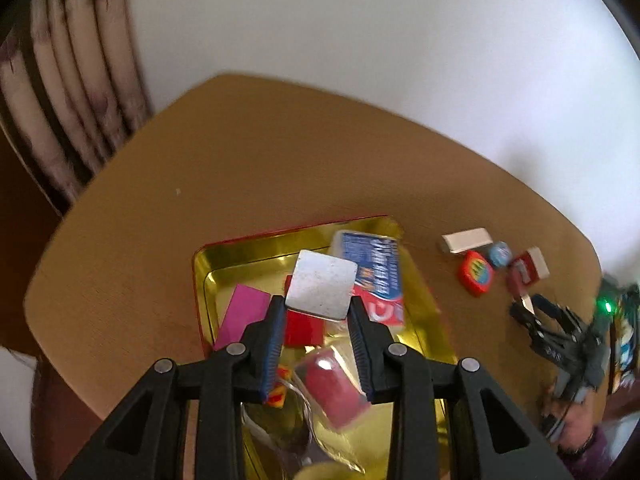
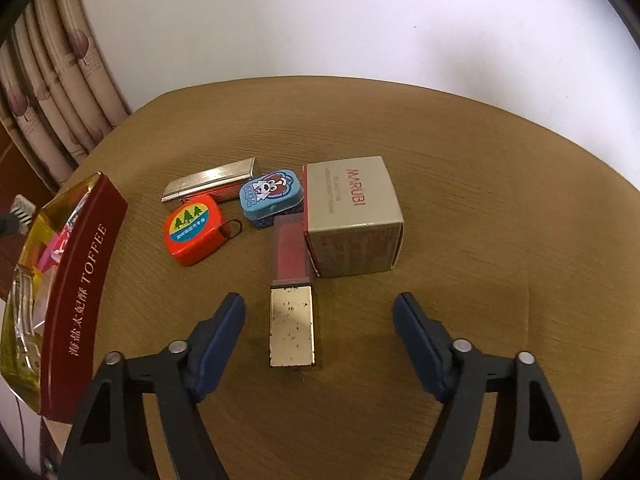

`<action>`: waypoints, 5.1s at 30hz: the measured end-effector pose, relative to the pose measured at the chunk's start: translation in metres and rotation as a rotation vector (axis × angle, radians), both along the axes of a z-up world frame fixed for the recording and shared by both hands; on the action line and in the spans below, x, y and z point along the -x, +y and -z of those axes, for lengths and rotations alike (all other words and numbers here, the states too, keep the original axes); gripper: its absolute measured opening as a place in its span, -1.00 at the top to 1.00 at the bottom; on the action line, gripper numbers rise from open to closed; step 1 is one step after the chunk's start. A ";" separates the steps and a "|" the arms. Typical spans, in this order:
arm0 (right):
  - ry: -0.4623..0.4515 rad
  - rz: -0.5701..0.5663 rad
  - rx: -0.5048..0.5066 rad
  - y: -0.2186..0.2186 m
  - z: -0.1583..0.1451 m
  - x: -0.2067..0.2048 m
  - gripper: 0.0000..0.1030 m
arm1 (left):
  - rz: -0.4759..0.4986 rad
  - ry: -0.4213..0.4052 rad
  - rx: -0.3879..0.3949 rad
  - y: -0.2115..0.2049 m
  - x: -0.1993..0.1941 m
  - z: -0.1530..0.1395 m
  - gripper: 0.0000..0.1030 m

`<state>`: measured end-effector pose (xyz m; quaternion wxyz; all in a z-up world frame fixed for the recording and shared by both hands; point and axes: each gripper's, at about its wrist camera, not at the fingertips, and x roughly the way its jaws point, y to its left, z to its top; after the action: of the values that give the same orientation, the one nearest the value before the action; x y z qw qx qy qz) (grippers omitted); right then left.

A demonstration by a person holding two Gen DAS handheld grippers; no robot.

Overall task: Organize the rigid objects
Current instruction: 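Carry the white tile into the tin with the left tool while the right tool grasps the gold tube, then carry the gold tube into the tin and open the right tool, then grasp the MARUBI cream box with the right tool, then put the blue dog tin into the tin with the left tool while the right tool carries the MARUBI box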

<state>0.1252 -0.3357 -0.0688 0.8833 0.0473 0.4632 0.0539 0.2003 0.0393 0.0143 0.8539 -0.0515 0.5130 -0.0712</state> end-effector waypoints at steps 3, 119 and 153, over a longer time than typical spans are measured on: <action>0.004 -0.004 0.022 0.005 0.000 -0.004 -0.10 | -0.040 0.025 -0.012 0.008 -0.015 0.013 0.39; -0.164 0.100 0.034 -0.046 -0.020 0.014 -1.00 | -0.192 -0.200 -0.125 -0.017 0.188 -0.004 0.24; -0.202 0.106 0.008 -0.141 -0.017 0.067 0.20 | 0.410 0.097 -0.013 -0.273 -0.038 0.014 0.24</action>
<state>0.0586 -0.4765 -0.0516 0.9272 0.0627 0.3691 0.0096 0.2384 -0.2338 0.0004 0.7961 0.0560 0.5537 -0.2376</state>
